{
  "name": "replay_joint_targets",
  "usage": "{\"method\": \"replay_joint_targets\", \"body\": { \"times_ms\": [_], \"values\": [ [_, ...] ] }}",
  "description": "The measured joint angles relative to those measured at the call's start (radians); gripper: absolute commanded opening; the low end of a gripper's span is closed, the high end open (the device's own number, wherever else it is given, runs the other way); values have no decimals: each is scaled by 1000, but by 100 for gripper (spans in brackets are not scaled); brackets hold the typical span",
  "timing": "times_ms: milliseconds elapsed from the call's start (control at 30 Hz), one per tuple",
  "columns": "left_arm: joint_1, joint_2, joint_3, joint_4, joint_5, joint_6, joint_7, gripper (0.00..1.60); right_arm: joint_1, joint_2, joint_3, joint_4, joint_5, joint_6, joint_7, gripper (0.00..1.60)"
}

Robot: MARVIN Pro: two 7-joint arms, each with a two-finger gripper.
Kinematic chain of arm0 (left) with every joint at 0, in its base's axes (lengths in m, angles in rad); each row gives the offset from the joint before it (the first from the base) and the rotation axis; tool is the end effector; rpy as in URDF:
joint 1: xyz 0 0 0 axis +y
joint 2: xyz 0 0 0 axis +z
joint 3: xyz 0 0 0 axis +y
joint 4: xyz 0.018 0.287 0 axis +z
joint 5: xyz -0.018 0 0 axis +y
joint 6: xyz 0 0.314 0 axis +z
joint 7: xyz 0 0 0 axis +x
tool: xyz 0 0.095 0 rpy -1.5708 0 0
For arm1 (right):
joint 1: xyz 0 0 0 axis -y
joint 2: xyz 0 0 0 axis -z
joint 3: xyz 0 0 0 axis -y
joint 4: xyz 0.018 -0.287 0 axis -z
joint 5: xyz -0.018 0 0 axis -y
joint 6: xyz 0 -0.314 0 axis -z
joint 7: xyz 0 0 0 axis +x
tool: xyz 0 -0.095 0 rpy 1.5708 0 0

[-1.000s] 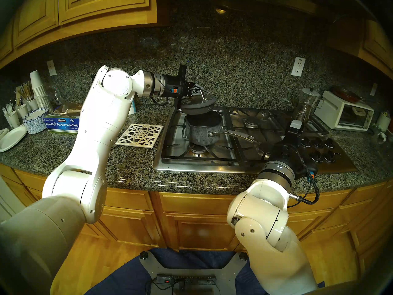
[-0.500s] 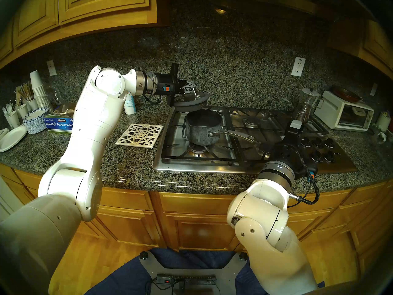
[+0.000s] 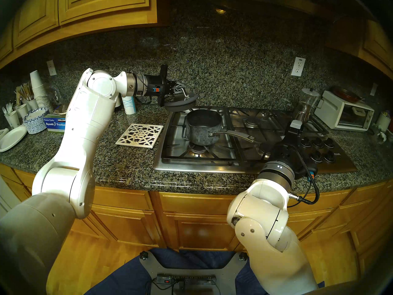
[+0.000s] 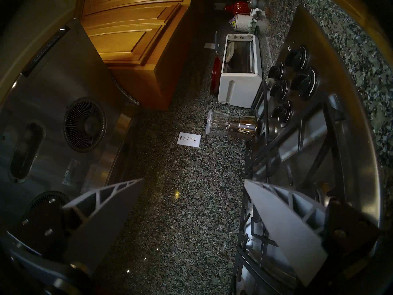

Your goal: Pick up the pot, put it on the stove, take off the pot lid

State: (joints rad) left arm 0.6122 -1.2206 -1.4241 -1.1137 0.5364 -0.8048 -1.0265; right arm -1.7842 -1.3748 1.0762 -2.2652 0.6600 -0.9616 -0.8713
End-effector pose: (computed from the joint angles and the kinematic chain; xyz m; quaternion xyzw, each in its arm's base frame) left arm 0.5694 0.0348 -0.0317 -0.2479 0.7413 -0.6008 0.1677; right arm 0.2801 0.0481 -0.1553 -0.3121 0.5670 -0.7040 0.2924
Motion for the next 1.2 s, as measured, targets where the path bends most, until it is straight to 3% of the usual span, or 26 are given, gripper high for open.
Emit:
{"method": "replay_joint_targets", "body": {
  "times_ms": [1200],
  "values": [
    [19, 155, -15, 78, 44, -111, 108, 0, 0, 0, 0, 0, -1, 0, 0, 160]
  ]
}}
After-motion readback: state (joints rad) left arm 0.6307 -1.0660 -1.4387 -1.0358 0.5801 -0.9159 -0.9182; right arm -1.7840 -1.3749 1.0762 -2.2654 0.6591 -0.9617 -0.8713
